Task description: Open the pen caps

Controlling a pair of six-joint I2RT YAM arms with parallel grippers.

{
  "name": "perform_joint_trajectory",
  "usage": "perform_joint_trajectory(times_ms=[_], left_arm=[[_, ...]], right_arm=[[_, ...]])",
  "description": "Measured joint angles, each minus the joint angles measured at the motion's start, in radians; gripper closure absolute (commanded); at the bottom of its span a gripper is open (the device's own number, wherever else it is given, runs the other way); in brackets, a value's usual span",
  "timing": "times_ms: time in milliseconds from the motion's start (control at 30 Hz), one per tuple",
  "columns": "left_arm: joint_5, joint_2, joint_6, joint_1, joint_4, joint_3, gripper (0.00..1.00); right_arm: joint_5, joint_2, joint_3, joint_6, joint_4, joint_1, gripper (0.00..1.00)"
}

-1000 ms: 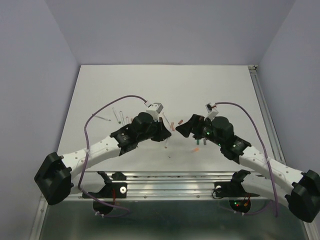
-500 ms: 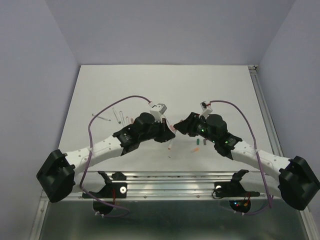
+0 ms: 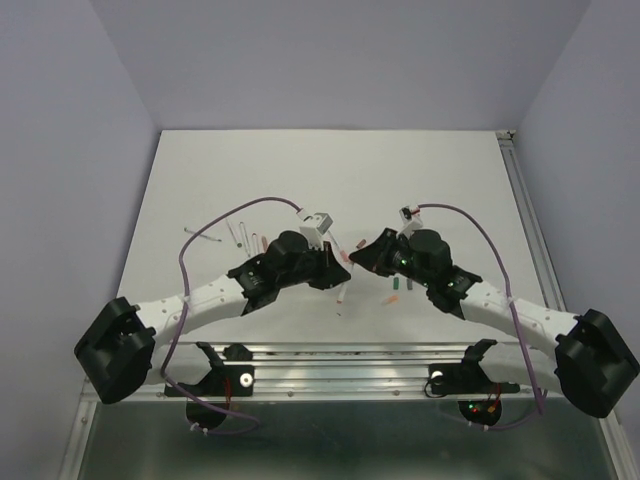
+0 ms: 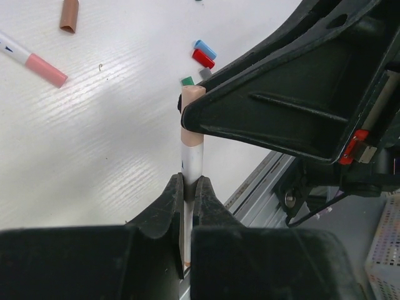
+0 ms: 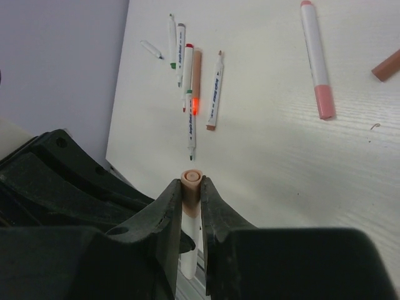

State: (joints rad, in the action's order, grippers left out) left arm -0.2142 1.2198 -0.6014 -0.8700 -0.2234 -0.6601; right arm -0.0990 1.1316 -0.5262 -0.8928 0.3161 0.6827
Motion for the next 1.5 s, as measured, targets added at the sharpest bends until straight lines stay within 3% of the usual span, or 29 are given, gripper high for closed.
perform_joint_trajectory(times_ms=[300, 467, 633, 667, 700, 800, 867, 933, 967, 1067, 1133, 1267, 1367, 1400, 1500], left_arm=[[-0.043, -0.135, -0.088, -0.013, -0.102, 0.138, 1.0], [-0.142, -0.196, -0.135, -0.064, -0.052, 0.216, 1.0], [-0.158, -0.196, -0.16, -0.069, -0.004, 0.24, 0.98], [-0.155, -0.196, -0.16, -0.069, 0.001, 0.239, 0.89], [-0.151, -0.194, -0.159, -0.069, 0.014, 0.234, 0.74], [-0.129, -0.149, -0.141, -0.069, 0.068, 0.165, 0.53], [-0.103, -0.097, -0.121, -0.069, 0.084, 0.091, 0.46], [-0.075, -0.053, -0.099, -0.069, 0.095, 0.019, 0.32], [-0.064, -0.032, -0.094, -0.069, 0.094, -0.014, 0.2], [-0.04, 0.043, -0.065, -0.069, 0.091, -0.113, 0.16], [-0.029, 0.089, -0.053, -0.069, 0.09, -0.161, 0.17], [-0.016, 0.16, -0.036, -0.069, 0.09, -0.207, 0.33], [0.003, 0.203, -0.028, -0.069, 0.094, -0.222, 0.65], [0.01, 0.218, -0.025, -0.069, 0.095, -0.227, 1.0], [0.006, 0.248, -0.015, -0.073, 0.095, -0.252, 1.0]], right_arm=[[0.129, -0.076, -0.036, -0.029, -0.185, 0.034, 0.99], [0.319, -0.077, -0.071, -0.001, -0.202, -0.087, 0.99], [0.319, -0.074, -0.073, 0.004, -0.199, -0.127, 0.99], [0.305, -0.073, -0.073, 0.005, -0.196, -0.126, 0.99], [0.282, -0.072, -0.073, 0.006, -0.196, -0.126, 0.99], [0.214, -0.067, -0.073, 0.006, -0.196, -0.126, 0.99], [0.156, -0.064, -0.073, 0.006, -0.196, -0.126, 0.99], [0.117, -0.065, -0.072, 0.005, -0.196, -0.126, 0.99], [0.097, -0.065, -0.072, 0.003, -0.195, -0.126, 0.99], [0.046, -0.075, -0.065, -0.006, -0.188, -0.126, 0.99], [0.025, -0.085, -0.058, -0.015, -0.182, -0.126, 0.99], [-0.003, -0.1, -0.045, -0.042, -0.158, -0.126, 0.99], [-0.018, -0.108, -0.035, -0.06, -0.136, -0.126, 0.99], [-0.024, -0.114, -0.031, -0.069, -0.129, -0.126, 0.99], [-0.022, -0.117, -0.026, -0.079, -0.122, -0.126, 0.99]])
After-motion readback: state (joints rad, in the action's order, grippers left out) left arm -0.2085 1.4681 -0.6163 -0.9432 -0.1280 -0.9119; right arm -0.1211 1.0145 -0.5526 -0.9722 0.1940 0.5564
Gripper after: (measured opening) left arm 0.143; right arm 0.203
